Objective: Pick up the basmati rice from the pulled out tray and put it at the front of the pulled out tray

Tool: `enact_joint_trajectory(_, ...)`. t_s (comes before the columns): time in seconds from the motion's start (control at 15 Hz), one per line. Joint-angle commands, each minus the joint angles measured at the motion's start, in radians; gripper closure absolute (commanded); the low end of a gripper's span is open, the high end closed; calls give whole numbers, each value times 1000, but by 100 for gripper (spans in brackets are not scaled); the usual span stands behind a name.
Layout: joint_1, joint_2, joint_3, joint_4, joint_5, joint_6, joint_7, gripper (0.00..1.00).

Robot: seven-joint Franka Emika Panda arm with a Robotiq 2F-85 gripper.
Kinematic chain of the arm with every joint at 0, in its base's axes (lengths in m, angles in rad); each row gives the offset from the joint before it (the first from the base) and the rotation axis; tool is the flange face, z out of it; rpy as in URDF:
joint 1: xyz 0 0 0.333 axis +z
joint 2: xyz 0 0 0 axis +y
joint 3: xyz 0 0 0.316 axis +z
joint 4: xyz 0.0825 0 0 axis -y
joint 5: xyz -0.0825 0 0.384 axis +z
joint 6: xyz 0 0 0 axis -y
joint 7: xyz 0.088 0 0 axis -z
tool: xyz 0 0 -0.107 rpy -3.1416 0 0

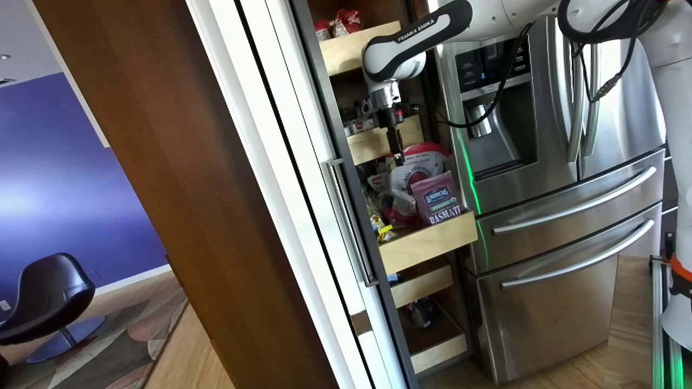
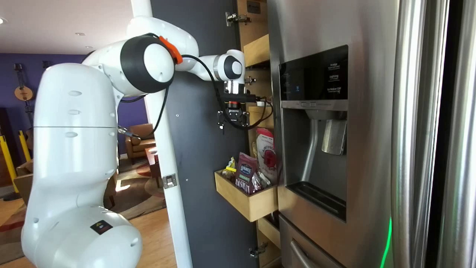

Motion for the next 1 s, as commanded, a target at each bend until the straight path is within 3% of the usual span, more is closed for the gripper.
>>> enact_joint_trajectory(0.0,45,-90,11,-135,-32,214,170,0)
enact_joint_trajectory(0.13,69,-122,16,-182,-63,325,275,0)
enact_joint_trajectory(0.33,90,-158,10,-248,-201,450,418,0)
enact_joint_trajectory(0.53,89,-188,3,-288,-374,460,574,0)
enact_joint_trajectory(0.67,87,-191,3,-282,-472,384,662,0)
enact_joint_trajectory(0.73,85,-151,7,-233,-393,419,580,0)
enact_joint_trajectory(0.93,84,-161,5,-243,-444,396,631,0)
